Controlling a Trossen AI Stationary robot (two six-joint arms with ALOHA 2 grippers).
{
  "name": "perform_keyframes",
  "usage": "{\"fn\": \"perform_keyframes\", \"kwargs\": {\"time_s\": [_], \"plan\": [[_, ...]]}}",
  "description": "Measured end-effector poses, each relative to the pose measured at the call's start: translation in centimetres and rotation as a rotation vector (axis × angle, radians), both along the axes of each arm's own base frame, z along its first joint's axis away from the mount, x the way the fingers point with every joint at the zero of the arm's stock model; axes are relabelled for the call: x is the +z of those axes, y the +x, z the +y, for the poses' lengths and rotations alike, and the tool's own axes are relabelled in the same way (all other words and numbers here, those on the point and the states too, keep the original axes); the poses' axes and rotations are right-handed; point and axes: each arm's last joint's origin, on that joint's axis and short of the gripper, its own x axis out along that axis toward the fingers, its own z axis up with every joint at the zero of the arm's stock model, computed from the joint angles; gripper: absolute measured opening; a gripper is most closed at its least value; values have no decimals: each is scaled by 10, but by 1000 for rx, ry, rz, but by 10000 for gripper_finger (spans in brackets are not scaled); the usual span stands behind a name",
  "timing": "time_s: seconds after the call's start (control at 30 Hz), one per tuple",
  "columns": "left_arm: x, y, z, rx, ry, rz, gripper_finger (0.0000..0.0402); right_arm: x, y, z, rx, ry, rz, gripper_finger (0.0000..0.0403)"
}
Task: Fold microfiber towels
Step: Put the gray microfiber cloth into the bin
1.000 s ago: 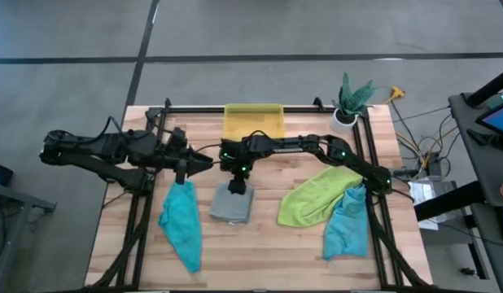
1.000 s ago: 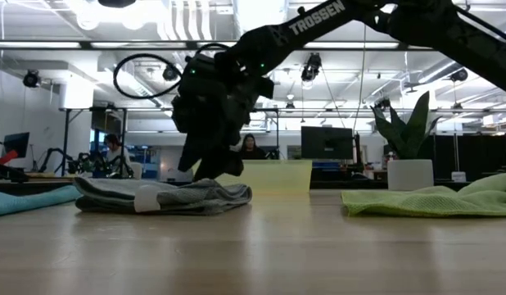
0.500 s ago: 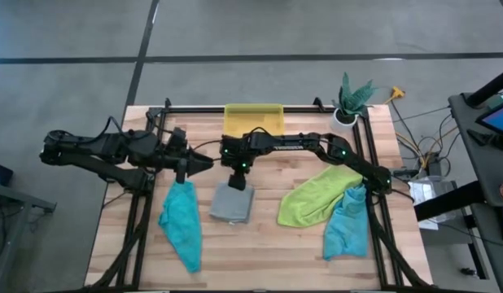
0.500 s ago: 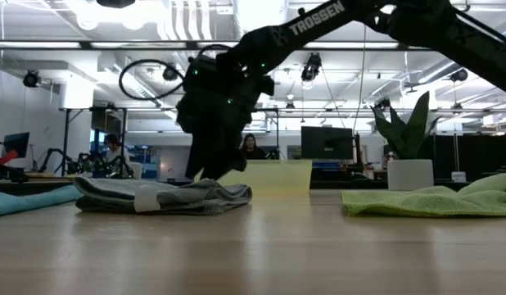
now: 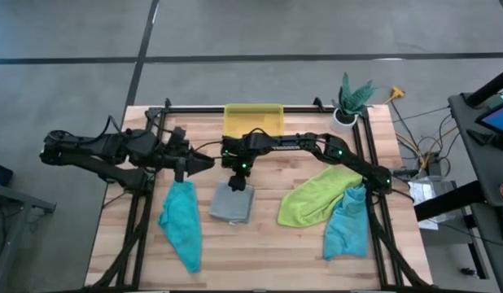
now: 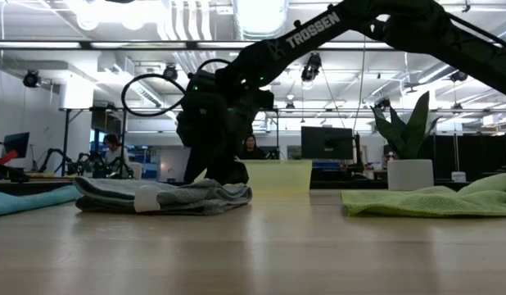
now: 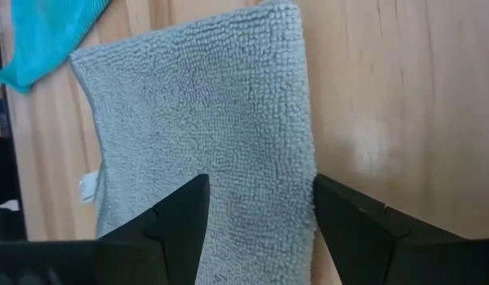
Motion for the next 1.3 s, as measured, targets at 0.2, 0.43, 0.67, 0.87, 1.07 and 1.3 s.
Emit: {"fn": "perform_keyframes", "kwargs": {"time_s": [0.2, 0.43, 0.67, 0.87, 1.07, 1.3], "plan": [[-1, 3, -2, -43, -36, 3, 140, -6, 1, 2, -27, 28, 24, 219], [-2, 7, -3, -61, -39, 4, 140, -6, 3, 7, -12, 45, 10, 216], [1, 11, -4, -64, -42, -38, 140, -6, 3, 8, -14, 31, 13, 173], [3, 12, -4, -65, -44, -53, 140, -13, 3, 10, -16, 37, 34, 135], [5, 15, -4, -64, -47, -83, 140, -15, 3, 11, -12, 40, 37, 132], [6, 22, -5, -65, -46, -110, 140, -16, 3, 11, 17, 10, 18, 106]]}}
